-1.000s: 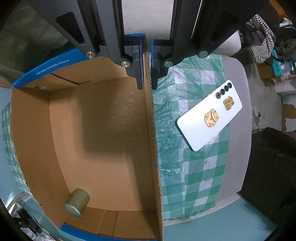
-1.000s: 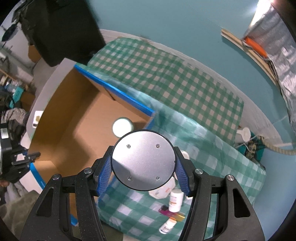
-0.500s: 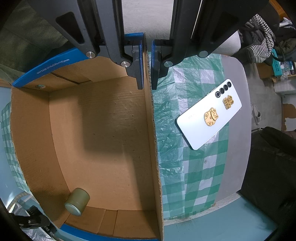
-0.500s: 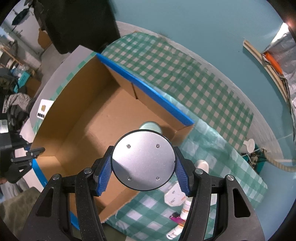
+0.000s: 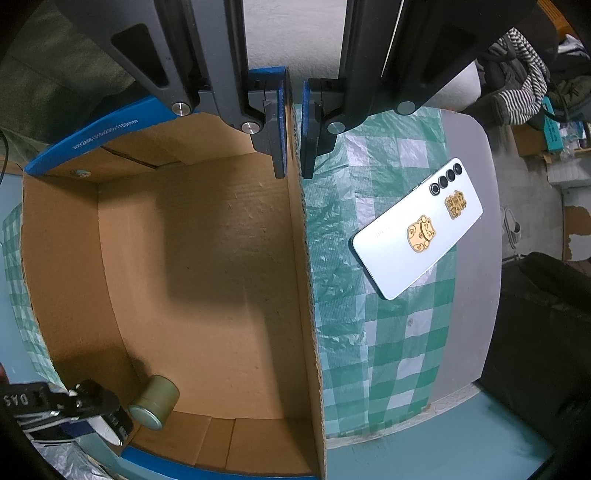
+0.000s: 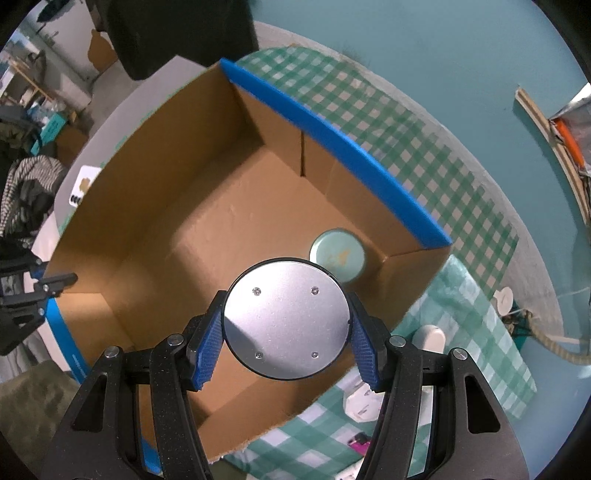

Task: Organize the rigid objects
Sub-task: 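Open the right gripper to drop the puck beside the tin, then move the right gripper back over the table toward the white square plug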

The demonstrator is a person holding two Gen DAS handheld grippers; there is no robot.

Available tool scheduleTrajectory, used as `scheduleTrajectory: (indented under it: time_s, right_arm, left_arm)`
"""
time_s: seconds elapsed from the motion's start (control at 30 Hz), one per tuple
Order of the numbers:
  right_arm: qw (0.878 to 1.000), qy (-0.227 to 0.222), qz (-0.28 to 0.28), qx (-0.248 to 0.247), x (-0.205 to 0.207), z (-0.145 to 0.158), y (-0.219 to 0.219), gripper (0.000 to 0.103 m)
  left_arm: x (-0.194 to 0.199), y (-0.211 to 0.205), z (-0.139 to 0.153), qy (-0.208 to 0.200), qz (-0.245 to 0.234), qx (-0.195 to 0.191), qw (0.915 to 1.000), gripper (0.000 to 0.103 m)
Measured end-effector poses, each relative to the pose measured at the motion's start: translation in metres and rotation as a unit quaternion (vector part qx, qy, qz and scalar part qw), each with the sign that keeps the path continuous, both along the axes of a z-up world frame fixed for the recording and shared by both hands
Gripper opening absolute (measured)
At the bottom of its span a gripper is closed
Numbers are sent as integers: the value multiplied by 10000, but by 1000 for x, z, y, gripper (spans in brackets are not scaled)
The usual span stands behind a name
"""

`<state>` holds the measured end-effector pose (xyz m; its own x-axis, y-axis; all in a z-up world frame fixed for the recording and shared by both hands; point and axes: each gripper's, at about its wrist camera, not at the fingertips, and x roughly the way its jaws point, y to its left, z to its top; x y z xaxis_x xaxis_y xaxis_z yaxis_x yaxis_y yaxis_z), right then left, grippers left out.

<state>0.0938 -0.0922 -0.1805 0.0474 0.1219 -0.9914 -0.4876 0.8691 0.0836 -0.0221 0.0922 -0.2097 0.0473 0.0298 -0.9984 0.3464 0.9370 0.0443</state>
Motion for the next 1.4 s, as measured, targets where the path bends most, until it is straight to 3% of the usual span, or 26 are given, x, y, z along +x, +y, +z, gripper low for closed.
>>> scheduleTrajectory:
  time_s: [0.53,0.97,1.4]
  right_arm:
    - [9999,36,-31,-164,-4,-15,0,62]
    - [9979,-348,-488,247,3,30,-22,62]
    - [9954,-549,-719,311,-5,65,-52,62]
  left_arm:
    - [-3,0,-1,-1,-2,-11,10000,7]
    - [-3,0,-1,3,-50,-10,10000,7]
    - [-3,-2,1,3,-85,31,10000,7]
